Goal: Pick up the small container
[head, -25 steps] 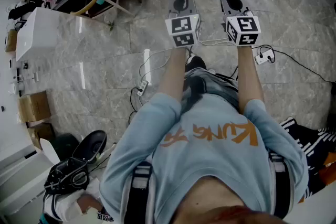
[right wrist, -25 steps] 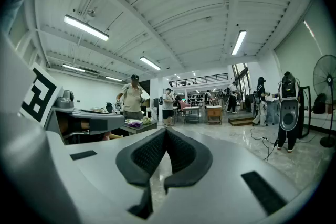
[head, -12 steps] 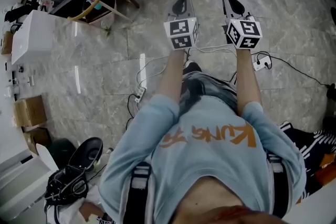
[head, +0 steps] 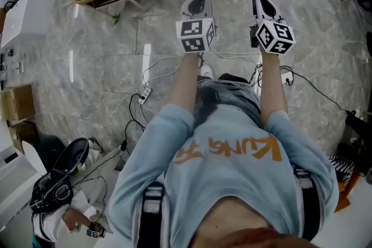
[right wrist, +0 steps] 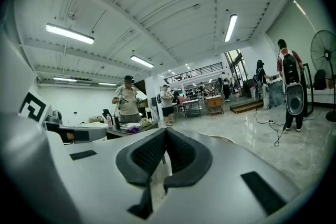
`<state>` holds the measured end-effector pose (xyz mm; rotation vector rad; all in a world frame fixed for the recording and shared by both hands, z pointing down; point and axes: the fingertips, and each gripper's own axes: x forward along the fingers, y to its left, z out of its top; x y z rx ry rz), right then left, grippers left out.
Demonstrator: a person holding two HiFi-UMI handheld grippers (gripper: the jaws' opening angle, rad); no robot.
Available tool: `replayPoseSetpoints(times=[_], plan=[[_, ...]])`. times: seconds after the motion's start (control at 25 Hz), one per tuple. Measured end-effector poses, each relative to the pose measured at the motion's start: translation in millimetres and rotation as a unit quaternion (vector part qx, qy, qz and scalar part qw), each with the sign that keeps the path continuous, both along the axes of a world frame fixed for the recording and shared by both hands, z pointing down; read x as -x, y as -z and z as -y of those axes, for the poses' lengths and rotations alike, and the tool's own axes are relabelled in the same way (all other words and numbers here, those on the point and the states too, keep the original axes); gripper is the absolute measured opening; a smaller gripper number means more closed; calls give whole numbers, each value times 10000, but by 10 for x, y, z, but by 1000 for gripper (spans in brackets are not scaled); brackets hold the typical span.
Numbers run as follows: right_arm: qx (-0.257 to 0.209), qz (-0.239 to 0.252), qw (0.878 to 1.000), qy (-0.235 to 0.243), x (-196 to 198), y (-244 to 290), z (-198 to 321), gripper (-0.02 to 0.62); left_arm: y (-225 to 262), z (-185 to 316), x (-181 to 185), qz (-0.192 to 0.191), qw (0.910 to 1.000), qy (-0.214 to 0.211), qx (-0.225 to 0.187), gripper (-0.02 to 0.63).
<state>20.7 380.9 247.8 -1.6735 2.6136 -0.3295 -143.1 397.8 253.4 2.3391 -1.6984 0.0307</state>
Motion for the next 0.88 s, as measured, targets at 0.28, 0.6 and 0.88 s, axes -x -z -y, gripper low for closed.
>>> replayPoseSetpoints(times=[0.28,0.6,0.88], plan=[[-133,14,9997,196,414,100,305,11,55,139,612,524,9982,187,-233,23],[-220,-170,9995,-173,206,182,513,11,161,496,458,364,9981,-187,-455,23],[-292,-220,9971,-666,-290,246,725,12,151,914,193,325,9977,-386,-442,23]])
